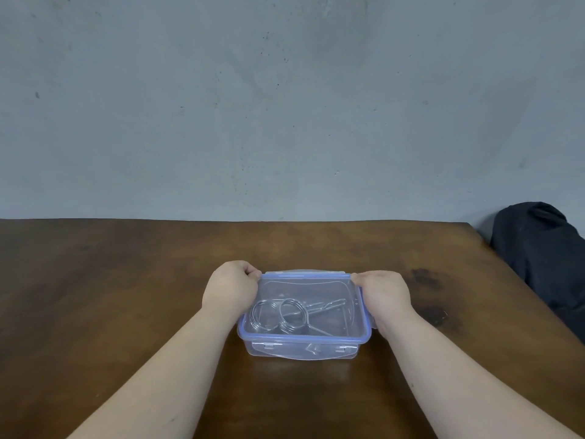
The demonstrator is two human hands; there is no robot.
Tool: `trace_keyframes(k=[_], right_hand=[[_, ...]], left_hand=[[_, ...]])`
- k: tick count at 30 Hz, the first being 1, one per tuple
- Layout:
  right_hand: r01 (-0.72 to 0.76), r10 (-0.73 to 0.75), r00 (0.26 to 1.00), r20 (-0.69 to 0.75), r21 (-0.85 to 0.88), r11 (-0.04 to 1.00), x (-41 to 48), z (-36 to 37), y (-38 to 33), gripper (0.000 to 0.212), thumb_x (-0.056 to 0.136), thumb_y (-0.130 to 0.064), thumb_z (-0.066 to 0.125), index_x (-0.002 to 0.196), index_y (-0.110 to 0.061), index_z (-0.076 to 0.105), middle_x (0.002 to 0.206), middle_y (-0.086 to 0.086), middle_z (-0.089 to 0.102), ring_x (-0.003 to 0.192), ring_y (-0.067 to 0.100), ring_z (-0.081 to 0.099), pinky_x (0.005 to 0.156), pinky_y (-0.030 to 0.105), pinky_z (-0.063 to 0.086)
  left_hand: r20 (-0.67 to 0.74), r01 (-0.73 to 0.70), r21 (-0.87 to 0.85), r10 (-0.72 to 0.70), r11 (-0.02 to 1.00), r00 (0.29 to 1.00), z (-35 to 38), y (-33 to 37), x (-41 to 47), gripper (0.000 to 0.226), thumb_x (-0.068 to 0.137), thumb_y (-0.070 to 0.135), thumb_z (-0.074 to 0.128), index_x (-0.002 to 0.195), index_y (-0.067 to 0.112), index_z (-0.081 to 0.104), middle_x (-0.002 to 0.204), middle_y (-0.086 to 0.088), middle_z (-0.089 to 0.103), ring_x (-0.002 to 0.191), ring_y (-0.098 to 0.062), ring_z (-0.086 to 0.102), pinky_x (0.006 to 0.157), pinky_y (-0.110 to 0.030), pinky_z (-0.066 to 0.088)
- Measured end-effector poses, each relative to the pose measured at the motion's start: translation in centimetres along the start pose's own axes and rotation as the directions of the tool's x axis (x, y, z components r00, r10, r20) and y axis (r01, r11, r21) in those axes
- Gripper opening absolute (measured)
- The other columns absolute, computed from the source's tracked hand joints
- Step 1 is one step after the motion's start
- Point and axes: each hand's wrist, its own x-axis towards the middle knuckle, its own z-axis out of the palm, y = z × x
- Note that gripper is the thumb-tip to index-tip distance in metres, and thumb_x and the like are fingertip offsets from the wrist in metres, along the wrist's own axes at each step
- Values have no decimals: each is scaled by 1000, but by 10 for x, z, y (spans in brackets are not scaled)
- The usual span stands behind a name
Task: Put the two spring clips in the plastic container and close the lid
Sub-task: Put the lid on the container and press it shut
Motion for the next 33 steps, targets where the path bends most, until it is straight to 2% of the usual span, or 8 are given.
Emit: trace_keyframes(k=[3, 6, 11, 17, 21, 26, 30, 33], right_hand=[[-33, 33, 999, 9, -5, 999, 9, -2, -1, 25, 94, -9, 63, 109, 9, 72, 103, 27, 75, 94, 47, 72, 84, 56, 62], [-52, 53, 998, 28, -6, 999, 14, -2, -4, 21, 94, -10, 64, 99, 8, 73, 78, 18, 69, 64, 34, 63, 56, 34, 53], [92, -88, 995, 46, -93, 991, 11, 3, 6, 26, 97, -27, 58, 77, -11, 64, 84, 11, 73, 83, 35, 69, 83, 54, 60], [134, -130, 991, 35, -143, 981, 13, 3, 8, 25, 95, -32, 56, 80, -13, 62, 85, 9, 72, 84, 32, 68, 83, 53, 58], [169, -160, 985, 64, -184, 968, 18, 8, 13, 27, 99, -28, 46, 87, -15, 66, 87, 5, 71, 83, 25, 65, 73, 43, 52], [147, -135, 978, 161, -63, 987, 27, 10, 20, 34, 99, -23, 41, 83, -11, 69, 91, 14, 74, 79, 27, 62, 73, 40, 46], [133, -126, 968, 218, -18, 991, 26, 9, 20, 36, 97, -26, 41, 76, -20, 70, 86, 7, 76, 80, 29, 68, 76, 42, 51], [83, -99, 964, 245, 78, 994, 24, 10, 20, 30, 96, -25, 43, 75, -15, 63, 83, 10, 70, 77, 30, 64, 75, 43, 50]], left_hand=[[-6, -8, 16, 8, 1000, 1000, 0, 0, 1, 23, 95, 25, 54, 75, 22, 66, 78, 3, 70, 70, -13, 61, 56, -28, 42], [2, 4, 15, -4, 1000, 1000, 0, 2, 3, 22, 95, 26, 55, 76, 21, 66, 78, 2, 69, 71, -14, 60, 57, -28, 41], [13, 0, -14, 0, 1000, 1000, 1, -2, 1, 24, 95, 26, 54, 75, 19, 66, 79, 3, 70, 71, -16, 62, 57, -28, 43], [63, 63, -54, -59, 997, 996, -3, -6, -2, 32, 95, 43, 50, 78, 20, 62, 74, -1, 68, 68, -20, 63, 54, -29, 42], [86, 60, -103, -52, 993, 995, -4, -4, 1, 37, 96, 43, 47, 75, 17, 62, 70, -4, 67, 66, -23, 61, 56, -32, 43], [199, 130, -332, -65, 934, 978, 5, -17, 1, 35, 97, 43, 50, 82, 20, 71, 87, -10, 75, 84, -30, 69, 75, -39, 53], [209, 145, -416, -61, 898, 976, 7, -21, 2, 33, 98, 41, 51, 84, 22, 74, 88, -11, 77, 75, -28, 70, 71, -37, 54], [207, 157, -485, -61, 860, 976, 10, -22, 0, 31, 99, 37, 51, 88, 22, 75, 88, -5, 77, 81, -23, 71, 70, -32, 53]])
